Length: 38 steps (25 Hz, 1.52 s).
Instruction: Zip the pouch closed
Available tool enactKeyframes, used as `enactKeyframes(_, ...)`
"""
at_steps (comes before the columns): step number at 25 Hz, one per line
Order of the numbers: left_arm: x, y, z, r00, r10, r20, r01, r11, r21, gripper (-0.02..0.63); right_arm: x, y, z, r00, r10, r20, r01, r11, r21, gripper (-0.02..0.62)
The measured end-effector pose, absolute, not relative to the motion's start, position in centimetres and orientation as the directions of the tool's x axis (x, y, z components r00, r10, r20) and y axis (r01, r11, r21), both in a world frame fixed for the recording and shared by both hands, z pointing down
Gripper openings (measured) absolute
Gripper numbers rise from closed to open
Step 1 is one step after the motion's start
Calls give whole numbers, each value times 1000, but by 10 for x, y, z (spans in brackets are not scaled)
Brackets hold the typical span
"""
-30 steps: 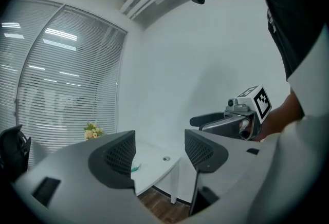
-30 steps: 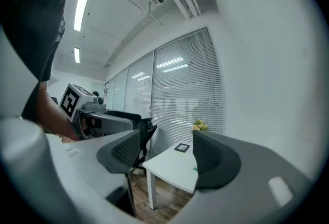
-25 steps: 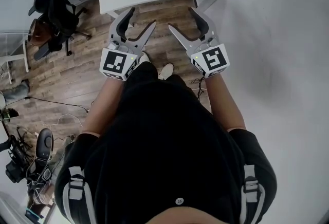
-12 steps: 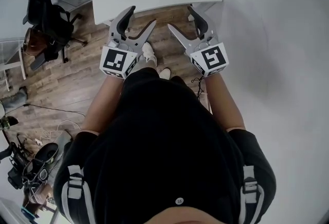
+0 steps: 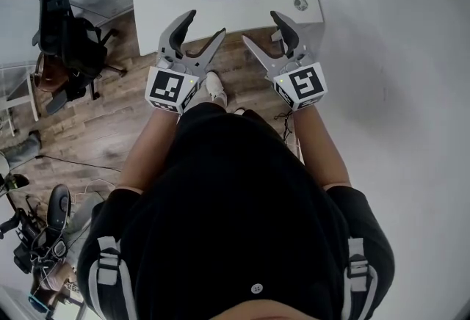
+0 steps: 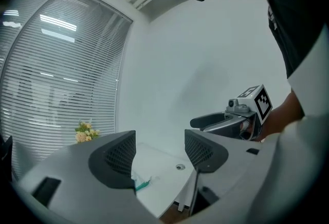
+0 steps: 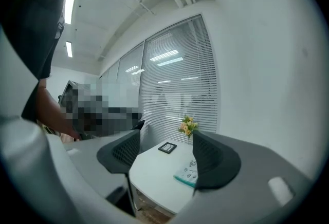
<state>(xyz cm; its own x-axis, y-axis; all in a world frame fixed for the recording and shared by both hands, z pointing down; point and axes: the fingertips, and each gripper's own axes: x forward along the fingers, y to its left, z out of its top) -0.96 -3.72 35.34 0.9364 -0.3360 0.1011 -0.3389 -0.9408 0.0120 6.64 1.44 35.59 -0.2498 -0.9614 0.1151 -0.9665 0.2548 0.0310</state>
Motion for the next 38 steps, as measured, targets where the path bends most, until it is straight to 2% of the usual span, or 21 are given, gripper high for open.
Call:
enactKeyframes(22, 36, -167, 389, 946, -279, 163, -293, -953, 74, 291, 120, -111, 390, -187, -961, 206, -981, 192, 2, 318)
enactKeyframes(30, 73, -192, 412, 916, -338, 216, -362, -928, 87, 291, 165, -151, 413, -273, -934, 231, -962, 271, -45, 318)
enactKeyframes(38, 103, -215, 433, 858, -425, 290, -470, -876, 107, 291, 197, -188, 450, -410, -858, 310, -909, 411, -67, 318)
